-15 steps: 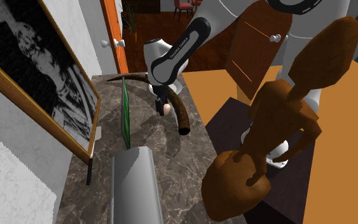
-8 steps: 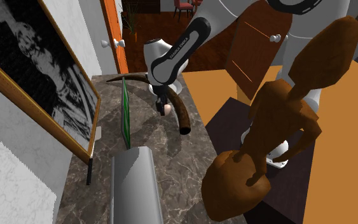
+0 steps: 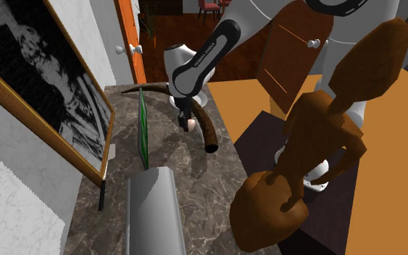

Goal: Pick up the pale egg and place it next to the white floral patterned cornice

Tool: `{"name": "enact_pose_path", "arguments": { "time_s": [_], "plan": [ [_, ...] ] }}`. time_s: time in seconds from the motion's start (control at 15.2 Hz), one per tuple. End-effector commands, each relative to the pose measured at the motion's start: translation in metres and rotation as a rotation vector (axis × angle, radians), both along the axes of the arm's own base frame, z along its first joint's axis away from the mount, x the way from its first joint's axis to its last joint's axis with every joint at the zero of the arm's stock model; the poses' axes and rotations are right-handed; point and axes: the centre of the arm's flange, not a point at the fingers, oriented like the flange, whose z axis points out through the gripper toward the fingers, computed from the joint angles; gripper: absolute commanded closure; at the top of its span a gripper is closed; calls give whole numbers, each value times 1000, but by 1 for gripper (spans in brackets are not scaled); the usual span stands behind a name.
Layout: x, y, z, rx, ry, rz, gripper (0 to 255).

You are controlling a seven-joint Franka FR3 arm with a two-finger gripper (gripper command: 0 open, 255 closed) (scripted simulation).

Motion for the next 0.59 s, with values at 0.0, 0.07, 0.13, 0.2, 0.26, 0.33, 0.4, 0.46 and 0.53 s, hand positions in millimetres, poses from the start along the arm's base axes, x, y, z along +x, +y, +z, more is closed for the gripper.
{"name": "enact_pose_path", "arguments": {
  "time_s": [0.0,0.07,0.13,0.2,0.26,0.33,0.4,0.46,0.53],
  "plan": [
    [-1,-3,5,-2,4,-2,255],
    [-1,-3,11,-2,4,-2,255],
    [-1,-3,16,-2,4,-2,255],
    [-1,-3,21,-2,4,-2,255],
    [-1,-3,26,-2,4,-2,255],
    [-1,-3,32,-2,4,-2,255],
    [-1,-3,37,-2,4,-2,255],
    [-1,-3,42,-2,4,-2,255],
    [-1,-3,48,-2,4,-2,255]
  ]
}}
